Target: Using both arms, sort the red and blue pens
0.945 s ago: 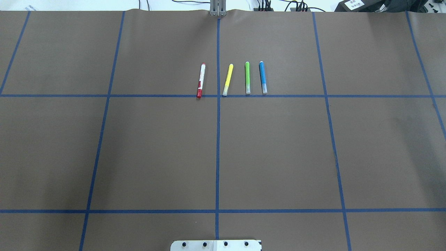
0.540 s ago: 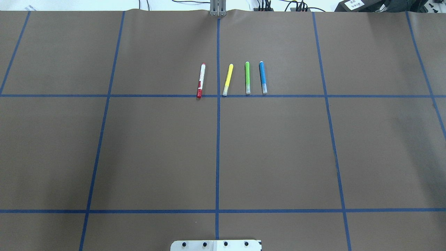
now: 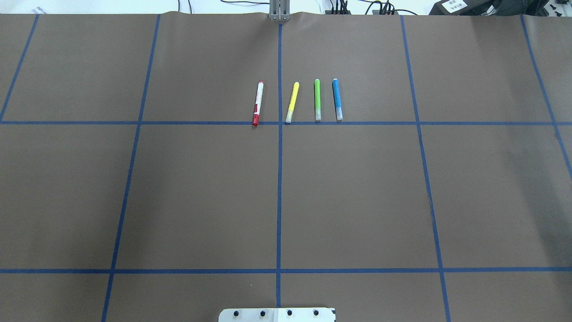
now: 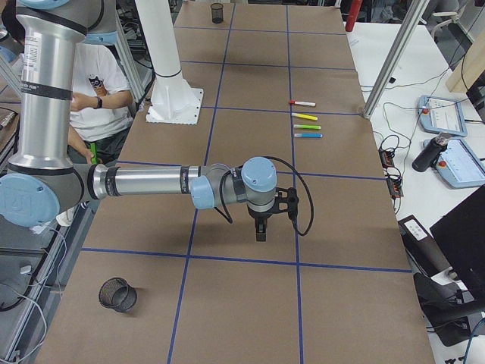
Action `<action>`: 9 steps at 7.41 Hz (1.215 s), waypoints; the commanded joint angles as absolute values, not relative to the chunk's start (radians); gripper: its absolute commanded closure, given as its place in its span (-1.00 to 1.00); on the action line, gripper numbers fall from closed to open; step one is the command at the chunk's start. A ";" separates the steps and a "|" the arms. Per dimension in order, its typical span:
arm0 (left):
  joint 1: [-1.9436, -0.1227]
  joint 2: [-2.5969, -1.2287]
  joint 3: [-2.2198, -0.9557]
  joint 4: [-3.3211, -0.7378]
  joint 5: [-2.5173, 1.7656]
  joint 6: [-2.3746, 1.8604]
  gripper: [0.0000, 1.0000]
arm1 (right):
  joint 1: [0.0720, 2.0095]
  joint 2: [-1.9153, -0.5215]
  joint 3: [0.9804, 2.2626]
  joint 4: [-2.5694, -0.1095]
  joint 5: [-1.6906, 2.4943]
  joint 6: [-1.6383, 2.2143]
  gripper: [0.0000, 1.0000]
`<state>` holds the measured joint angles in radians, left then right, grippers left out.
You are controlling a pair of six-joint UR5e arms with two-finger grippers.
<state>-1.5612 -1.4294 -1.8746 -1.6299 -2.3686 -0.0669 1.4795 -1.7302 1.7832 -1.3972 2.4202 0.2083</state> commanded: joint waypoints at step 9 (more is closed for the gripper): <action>-1.248 -1.667 -1.911 -1.648 -2.355 -0.384 -0.98 | 1.465 -1.743 1.787 -1.338 2.427 0.198 -1.00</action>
